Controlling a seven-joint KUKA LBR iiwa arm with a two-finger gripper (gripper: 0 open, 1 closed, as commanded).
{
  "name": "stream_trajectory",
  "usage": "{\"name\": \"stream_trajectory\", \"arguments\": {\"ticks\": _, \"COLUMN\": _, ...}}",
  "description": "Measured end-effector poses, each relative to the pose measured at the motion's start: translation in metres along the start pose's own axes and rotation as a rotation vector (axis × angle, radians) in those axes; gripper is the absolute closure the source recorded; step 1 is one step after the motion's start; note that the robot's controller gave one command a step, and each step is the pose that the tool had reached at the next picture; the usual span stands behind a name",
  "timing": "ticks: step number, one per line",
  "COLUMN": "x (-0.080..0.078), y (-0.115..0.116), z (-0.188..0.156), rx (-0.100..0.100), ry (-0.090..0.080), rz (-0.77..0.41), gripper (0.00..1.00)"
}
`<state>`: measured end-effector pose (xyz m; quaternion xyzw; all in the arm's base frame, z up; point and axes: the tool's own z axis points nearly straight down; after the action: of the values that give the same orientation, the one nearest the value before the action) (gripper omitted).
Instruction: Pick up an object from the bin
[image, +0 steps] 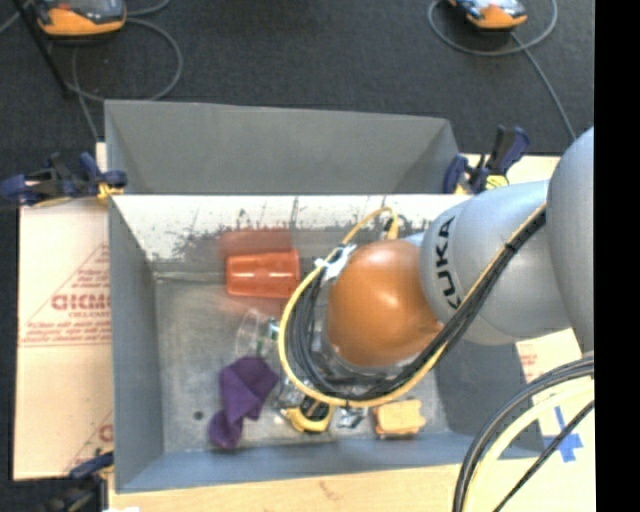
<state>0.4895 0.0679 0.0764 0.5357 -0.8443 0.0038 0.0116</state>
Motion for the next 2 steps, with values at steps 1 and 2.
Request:
{"name": "stream_trajectory", "arguments": {"ticks": 1, "x": 0.0, "y": 0.0, "z": 0.0, "rx": 0.0, "ry": 0.0, "rz": 0.001, "gripper": 1.0}}
{"name": "stream_trajectory", "arguments": {"ticks": 2, "x": 0.002, "y": -0.006, "z": -0.046, "rx": 0.001, "ry": -0.021, "rz": -0.001, "gripper": 1.0}}
